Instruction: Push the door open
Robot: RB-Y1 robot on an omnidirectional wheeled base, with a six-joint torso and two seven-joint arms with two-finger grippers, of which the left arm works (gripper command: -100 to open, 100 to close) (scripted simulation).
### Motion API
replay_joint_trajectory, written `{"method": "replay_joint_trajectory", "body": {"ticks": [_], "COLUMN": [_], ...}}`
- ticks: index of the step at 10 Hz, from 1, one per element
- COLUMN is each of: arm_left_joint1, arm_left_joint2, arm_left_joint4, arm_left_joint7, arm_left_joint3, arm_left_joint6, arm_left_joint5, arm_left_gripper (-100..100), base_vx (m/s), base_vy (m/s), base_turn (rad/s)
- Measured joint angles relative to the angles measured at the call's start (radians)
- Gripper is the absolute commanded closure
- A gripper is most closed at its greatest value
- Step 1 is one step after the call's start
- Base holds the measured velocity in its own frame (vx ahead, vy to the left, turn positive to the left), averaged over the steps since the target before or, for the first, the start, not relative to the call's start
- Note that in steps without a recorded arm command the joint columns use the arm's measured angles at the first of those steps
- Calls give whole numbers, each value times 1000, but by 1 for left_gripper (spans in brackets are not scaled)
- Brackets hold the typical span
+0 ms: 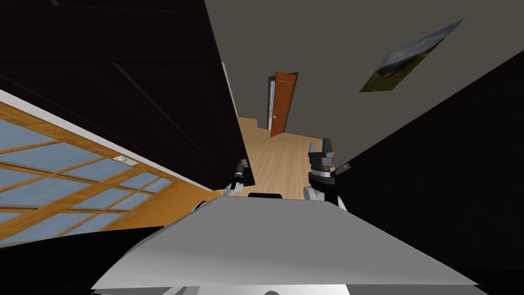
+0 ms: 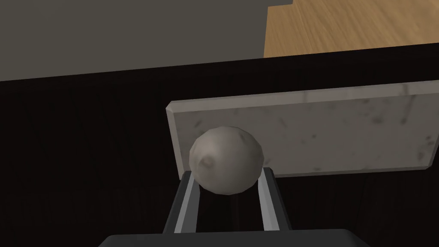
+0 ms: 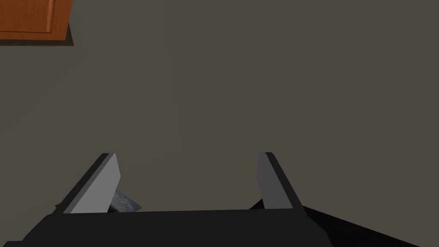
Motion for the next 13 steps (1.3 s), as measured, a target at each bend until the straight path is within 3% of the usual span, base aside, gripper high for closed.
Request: {"method": "replay_joint_trajectory", "body": {"ticks": [3, 4, 10, 13], "arm_left_joint1": [-28, -18, -18, -18], "arm_left_joint2": [11, 13, 2, 1], "arm_left_joint4": [40, 25, 17, 19], "arm_left_joint7": [-4, -9, -14, -15], "arm_left_joint3": [28, 39, 40, 41], "arm_left_joint6": [-15, -11, -5, -8], "arm_left_joint5": [17, 23, 25, 27], "arm_left_gripper": [100, -100, -100, -100], "base_vx": [131, -64, -208, 58], "base_vy": [-59, -99, -88, 4], "base_turn": [63, 81, 36, -19]}}
